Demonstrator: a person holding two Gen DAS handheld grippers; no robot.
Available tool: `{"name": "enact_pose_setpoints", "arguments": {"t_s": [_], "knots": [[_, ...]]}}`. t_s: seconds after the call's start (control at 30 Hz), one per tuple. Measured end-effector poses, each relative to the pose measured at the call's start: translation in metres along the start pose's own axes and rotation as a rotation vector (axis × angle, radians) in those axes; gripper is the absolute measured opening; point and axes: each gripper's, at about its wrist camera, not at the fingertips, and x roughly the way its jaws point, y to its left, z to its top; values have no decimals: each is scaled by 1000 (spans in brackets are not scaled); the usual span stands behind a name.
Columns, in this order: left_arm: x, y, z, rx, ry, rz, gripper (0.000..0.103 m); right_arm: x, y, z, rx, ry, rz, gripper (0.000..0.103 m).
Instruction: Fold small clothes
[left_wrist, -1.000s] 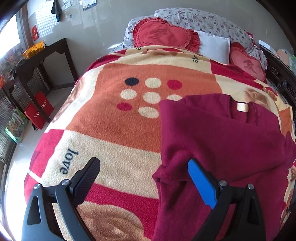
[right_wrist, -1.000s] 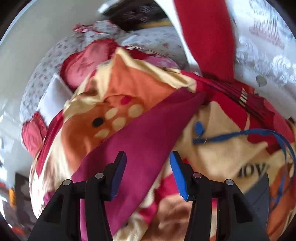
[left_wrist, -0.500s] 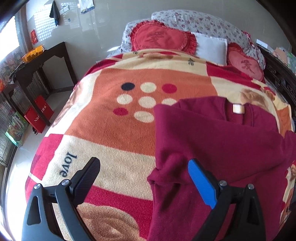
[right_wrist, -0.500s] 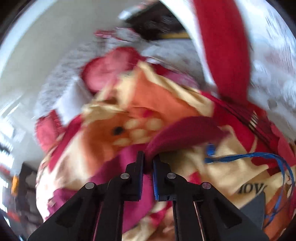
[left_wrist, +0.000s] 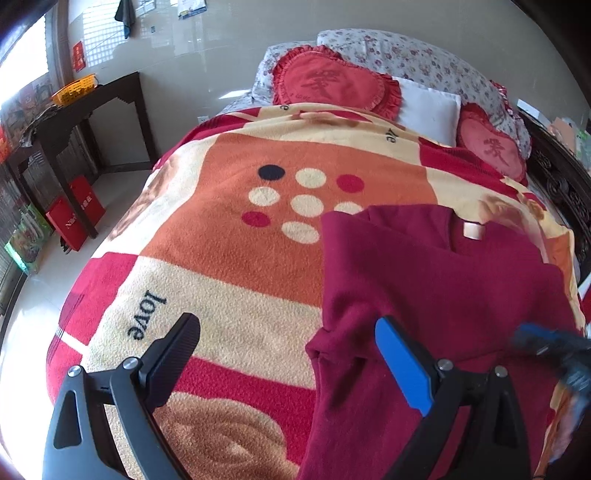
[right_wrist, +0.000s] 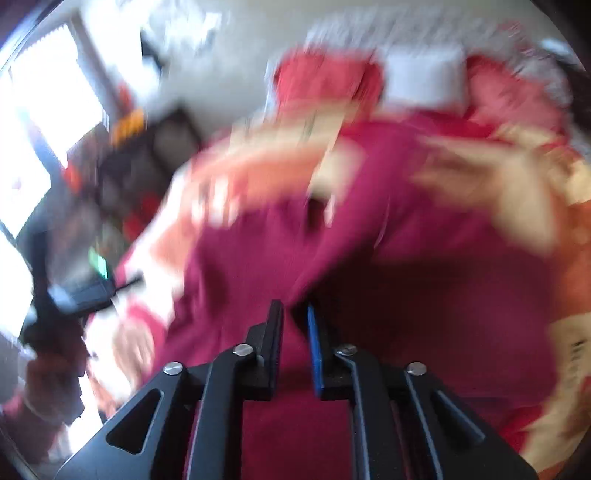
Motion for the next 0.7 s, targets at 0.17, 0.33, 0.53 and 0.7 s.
{"name": "enact_pose_setpoints", "arguments": {"t_s": [0.17, 0.33, 0.53, 0.7], "knots": [[1, -3, 0, 9, -8, -35, 99, 0, -1, -2, 36, -33, 0, 15], [5, -4, -2, 20, -2, -32, 99, 15, 34, 8, -40, -25, 7, 18], [7, 12, -2, -20, 5, -15, 99, 61, 74, 28, -85, 30, -11, 18], [3, 23, -2, -21, -4, -10, 99, 98, 67, 34, -26, 87, -63, 4]]}}
